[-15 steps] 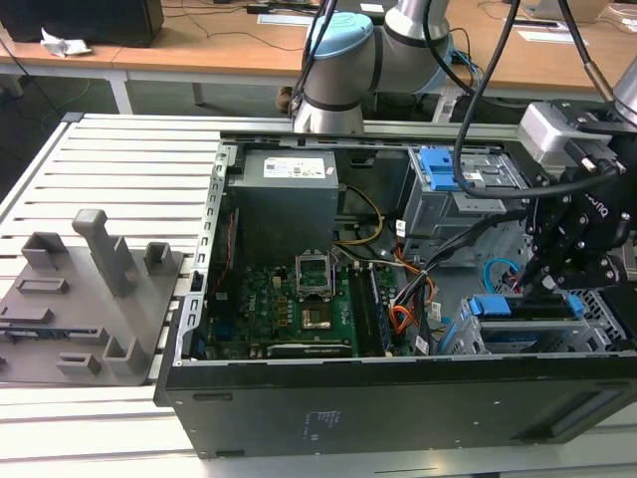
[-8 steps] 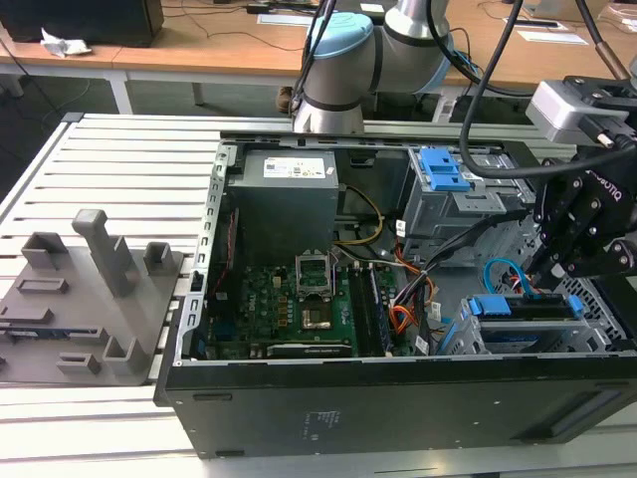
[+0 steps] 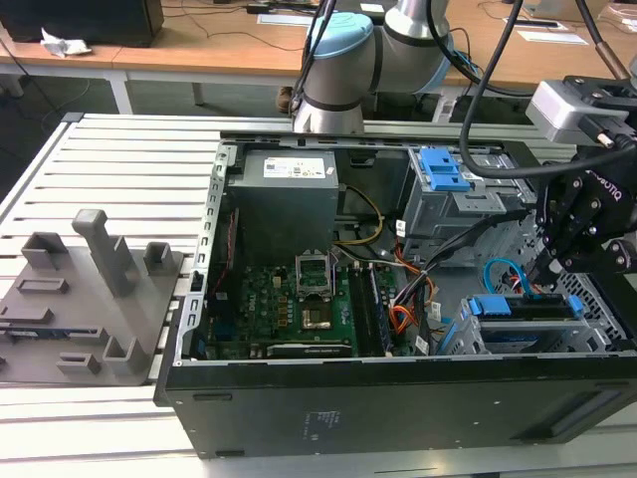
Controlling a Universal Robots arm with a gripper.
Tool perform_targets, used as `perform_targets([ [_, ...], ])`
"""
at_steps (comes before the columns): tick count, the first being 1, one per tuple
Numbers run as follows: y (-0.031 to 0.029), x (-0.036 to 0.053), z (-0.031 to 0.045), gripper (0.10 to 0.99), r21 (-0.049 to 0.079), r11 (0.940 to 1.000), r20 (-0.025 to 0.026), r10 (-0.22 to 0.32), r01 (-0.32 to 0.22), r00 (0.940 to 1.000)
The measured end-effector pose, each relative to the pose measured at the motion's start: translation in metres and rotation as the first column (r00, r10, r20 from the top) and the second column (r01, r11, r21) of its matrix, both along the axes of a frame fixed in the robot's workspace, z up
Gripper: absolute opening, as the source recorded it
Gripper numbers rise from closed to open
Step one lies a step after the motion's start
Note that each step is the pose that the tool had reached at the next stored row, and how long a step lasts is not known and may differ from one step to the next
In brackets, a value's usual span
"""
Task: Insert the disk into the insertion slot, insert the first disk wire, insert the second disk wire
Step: 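Insert the second disk wire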
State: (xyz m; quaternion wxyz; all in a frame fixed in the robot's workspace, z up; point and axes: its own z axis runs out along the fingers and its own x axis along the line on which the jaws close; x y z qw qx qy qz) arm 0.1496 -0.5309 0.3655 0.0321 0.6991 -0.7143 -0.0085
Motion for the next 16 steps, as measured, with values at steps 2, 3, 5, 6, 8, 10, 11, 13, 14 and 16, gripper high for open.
perform_targets([
  [2,0.0,-0.0046,-0.0001,0.106,0.0,1.0,0.0,0.0,0.0,1.0],
  [3,-0.0011,-0.008,-0.0001,0.106,0.0,1.0,0.0,0.0,0.0,1.0],
  [5,-0.0034,-0.012,-0.0001,0.106,0.0,1.0,0.0,0.0,0.0,1.0],
  [6,-0.0042,-0.0143,-0.0001,0.106,0.0,1.0,0.0,0.0,0.0,1.0],
  [8,-0.0051,-0.0213,-0.0001,0.106,0.0,1.0,0.0,0.0,0.0,1.0],
  [10,-0.0052,-0.0234,-0.0001,0.106,0.0,1.0,0.0,0.0,0.0,1.0],
  [11,-0.0052,-0.0247,0.0,0.106,0.0,1.0,0.0,0.0,0.0,1.0],
  [13,-0.0052,-0.0248,-0.0001,0.106,0.0,1.0,0.0,0.0,0.0,1.0],
  [14,-0.0052,-0.0248,-0.0001,0.106,0.0,1.0,0.0,0.0,0.0,1.0],
  [16,-0.0052,-0.0249,-0.0001,0.106,0.0,1.0,0.0,0.0,0.0,1.0],
])
